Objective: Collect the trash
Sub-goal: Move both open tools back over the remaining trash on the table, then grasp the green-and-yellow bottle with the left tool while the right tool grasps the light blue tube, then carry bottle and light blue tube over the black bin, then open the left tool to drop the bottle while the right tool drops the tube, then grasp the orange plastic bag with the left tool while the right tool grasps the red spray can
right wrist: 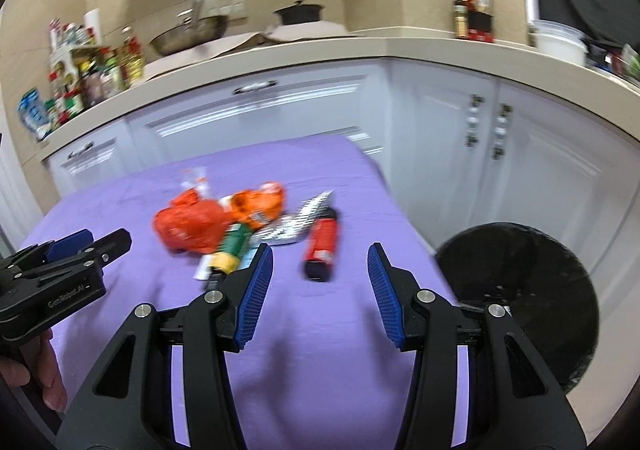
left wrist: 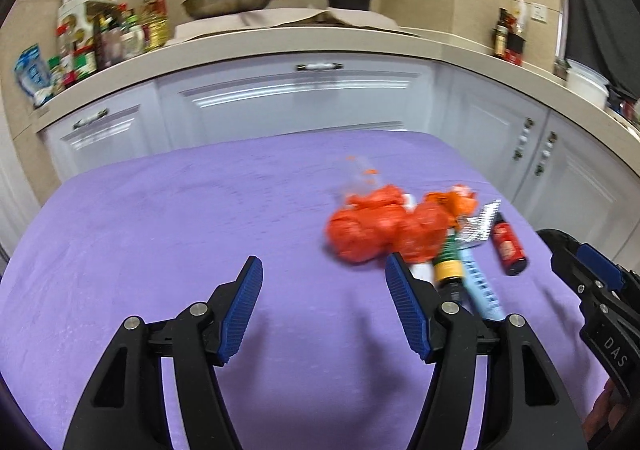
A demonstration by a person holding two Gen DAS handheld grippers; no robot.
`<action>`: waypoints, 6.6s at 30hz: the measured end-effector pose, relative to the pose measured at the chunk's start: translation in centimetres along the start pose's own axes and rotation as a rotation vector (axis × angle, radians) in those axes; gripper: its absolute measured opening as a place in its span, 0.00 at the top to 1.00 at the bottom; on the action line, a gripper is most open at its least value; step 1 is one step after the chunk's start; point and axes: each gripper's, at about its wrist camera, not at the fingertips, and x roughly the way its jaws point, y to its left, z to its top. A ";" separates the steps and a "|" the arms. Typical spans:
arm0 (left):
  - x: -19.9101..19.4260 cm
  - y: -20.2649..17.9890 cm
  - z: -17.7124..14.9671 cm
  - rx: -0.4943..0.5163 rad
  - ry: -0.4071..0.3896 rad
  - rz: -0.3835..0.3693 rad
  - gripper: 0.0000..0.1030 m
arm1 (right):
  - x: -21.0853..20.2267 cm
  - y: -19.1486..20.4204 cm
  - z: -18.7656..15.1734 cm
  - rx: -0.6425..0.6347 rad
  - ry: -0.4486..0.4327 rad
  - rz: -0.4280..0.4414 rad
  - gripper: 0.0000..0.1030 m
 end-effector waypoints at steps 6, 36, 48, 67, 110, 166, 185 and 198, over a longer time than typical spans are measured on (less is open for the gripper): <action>0.3 2.2 -0.6 -0.016 0.017 0.012 0.39 | 1.9 3.3 -0.3 -0.051 0.074 0.024 0.53; 1.1 1.3 -1.1 0.016 0.056 -0.039 0.39 | 3.1 3.6 -1.3 -0.064 0.202 0.067 0.88; 1.4 -3.3 -0.9 0.077 0.059 -0.099 0.39 | 0.6 0.3 -0.2 -0.025 0.101 0.047 0.88; 5.3 -8.7 -0.8 0.160 0.187 -0.130 0.65 | 2.3 -5.0 0.3 0.044 0.108 0.026 0.88; -4.5 -13.8 1.7 0.209 -0.162 -0.304 0.76 | -6.7 -11.2 2.0 0.056 -0.095 -0.162 0.88; 0.9 -26.8 -0.5 0.320 -0.008 -0.368 0.48 | -5.1 -23.3 -1.2 0.229 -0.061 -0.332 0.65; 0.1 -10.2 0.9 0.129 -0.026 -0.123 0.42 | -1.1 -10.6 1.6 0.123 -0.036 -0.092 0.65; 0.9 0.1 0.5 -0.033 0.013 0.012 0.39 | 3.7 -2.5 2.3 0.031 0.074 0.009 0.65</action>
